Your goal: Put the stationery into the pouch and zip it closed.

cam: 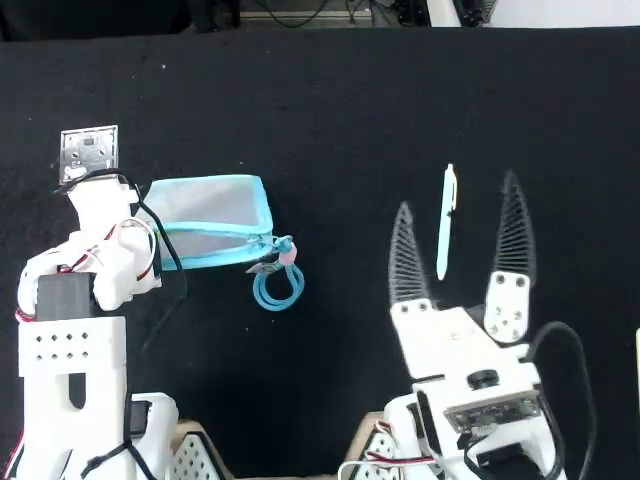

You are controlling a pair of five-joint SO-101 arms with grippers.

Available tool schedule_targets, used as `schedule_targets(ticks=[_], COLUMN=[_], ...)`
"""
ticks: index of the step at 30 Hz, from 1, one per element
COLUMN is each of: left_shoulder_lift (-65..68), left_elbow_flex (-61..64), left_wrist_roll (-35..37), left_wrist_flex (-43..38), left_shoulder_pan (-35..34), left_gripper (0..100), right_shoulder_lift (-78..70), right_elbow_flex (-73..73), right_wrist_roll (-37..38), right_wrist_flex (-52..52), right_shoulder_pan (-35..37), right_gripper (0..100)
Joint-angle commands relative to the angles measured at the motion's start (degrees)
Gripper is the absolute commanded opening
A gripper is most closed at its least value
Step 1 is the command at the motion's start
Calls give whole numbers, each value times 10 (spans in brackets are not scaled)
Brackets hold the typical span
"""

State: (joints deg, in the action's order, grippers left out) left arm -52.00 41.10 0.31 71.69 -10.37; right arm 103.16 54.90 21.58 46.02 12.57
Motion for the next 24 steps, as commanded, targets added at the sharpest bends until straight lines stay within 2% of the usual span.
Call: schedule_targets(ticks=[1,9,18,24], left_shoulder_lift=[3,3,3,3], left_elbow_flex=[2,2,2,2], left_wrist_roll=[5,5,5,5], left_wrist_flex=[-4,-4,-4,-4], left_shoulder_pan=[-7,-7,-7,-7], left_gripper=[30,30,30,30], right_shoulder_lift=[25,-199,-433,-457], right_elbow_flex=[-44,-106,-109,-76], right_wrist_roll=[-35,-84,-84,-84], right_wrist_flex=[34,83,83,76], right_shoulder_pan=[-29,-28,-28,6], right_gripper=[315,315,315,315])
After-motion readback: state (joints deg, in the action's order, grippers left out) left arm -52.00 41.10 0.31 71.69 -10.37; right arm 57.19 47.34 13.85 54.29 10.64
